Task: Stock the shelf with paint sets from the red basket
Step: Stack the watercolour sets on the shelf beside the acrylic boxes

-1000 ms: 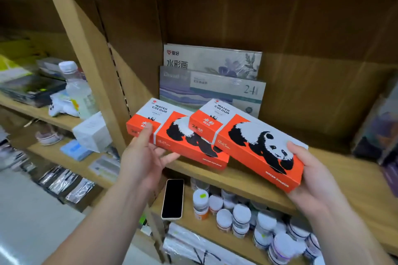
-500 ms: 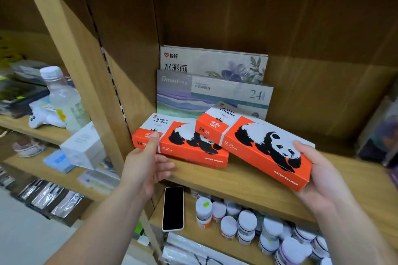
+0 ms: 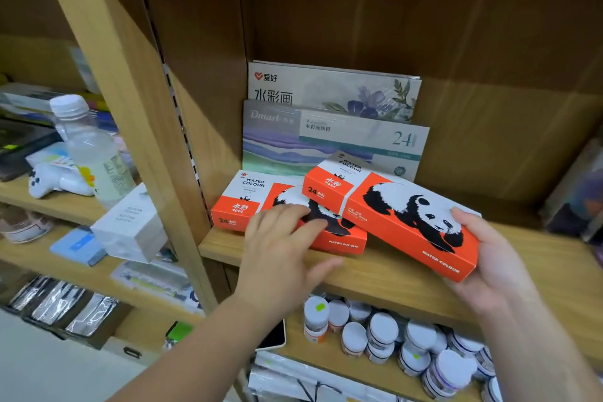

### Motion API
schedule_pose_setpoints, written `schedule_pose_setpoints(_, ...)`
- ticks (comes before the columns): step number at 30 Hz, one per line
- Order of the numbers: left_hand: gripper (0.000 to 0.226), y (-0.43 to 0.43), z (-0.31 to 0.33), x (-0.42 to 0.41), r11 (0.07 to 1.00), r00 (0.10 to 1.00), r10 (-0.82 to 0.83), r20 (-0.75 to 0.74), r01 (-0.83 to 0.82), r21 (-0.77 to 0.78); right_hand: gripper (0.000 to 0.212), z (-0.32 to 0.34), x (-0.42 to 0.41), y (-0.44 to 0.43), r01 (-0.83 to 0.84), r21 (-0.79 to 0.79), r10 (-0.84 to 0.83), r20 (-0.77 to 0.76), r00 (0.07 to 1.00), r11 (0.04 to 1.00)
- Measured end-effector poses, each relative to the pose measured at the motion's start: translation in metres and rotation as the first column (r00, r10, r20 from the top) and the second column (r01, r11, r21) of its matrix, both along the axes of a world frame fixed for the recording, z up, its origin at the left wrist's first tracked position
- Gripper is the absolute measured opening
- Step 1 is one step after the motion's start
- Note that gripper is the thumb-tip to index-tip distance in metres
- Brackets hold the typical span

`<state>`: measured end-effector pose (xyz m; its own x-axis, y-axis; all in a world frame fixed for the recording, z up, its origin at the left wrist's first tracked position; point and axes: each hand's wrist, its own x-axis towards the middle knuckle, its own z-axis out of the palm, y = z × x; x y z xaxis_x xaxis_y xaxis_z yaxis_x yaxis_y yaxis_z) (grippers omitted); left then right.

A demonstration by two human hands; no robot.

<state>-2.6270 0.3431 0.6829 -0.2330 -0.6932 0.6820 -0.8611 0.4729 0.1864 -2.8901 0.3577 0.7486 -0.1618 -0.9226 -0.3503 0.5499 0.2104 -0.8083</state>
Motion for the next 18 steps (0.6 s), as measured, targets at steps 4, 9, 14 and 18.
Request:
schedule_pose_setpoints(4,0.041,-0.028,-0.002,0.013,0.999,0.999,-0.035,-0.033,0.035,-0.010,0.017,0.006,-0.004,0.002,0.024,-0.012,-0.024,-0.020,1.000,1.000)
schedule_pose_setpoints(9,0.041,-0.057,0.004,0.040,0.987,0.988,-0.143,-0.052,0.147,0.069,0.019,0.009,-0.013,0.007,0.042,-0.024,-0.043,-0.022,0.999,0.999)
schedule_pose_setpoints(14,0.039,-0.066,0.008,0.051,0.968,0.974,-0.220,-0.049,0.224,0.108,0.023,0.009,-0.013,0.006,0.034,-0.028,-0.035,-0.039,0.999,0.999)
schedule_pose_setpoints(18,0.040,-0.061,0.007,0.053,0.976,0.976,-0.199,-0.091,0.205,0.071,0.022,0.011,-0.004,-0.002,0.011,-0.031,-0.013,-0.052,0.999,0.999)
